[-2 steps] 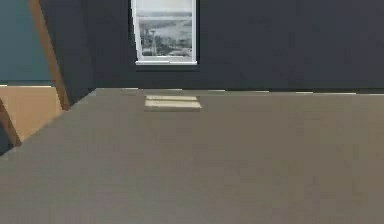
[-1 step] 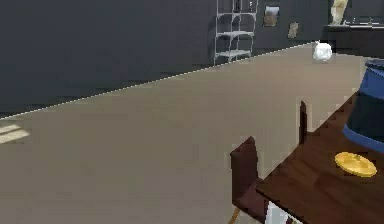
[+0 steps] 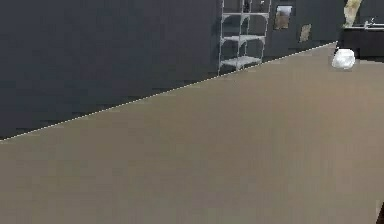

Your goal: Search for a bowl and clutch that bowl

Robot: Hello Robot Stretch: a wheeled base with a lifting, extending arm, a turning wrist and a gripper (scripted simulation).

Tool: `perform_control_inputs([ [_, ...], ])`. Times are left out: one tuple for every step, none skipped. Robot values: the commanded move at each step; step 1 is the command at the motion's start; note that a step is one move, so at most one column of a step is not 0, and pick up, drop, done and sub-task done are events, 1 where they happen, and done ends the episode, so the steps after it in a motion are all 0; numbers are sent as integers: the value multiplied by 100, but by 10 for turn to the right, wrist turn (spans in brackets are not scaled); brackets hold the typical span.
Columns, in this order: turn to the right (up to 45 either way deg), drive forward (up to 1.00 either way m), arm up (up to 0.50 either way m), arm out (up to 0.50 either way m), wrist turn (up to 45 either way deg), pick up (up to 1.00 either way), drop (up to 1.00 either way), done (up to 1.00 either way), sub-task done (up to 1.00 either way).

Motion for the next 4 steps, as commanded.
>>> perform_control_inputs([
  [30,0,0,0,0,0,0,0,0],
  [0,15,0,0,0,0,0,0,0],
  [390,0,0,0,0,0,0,0,0],
  [0,45,0,0,0,0,0,0,0],
])
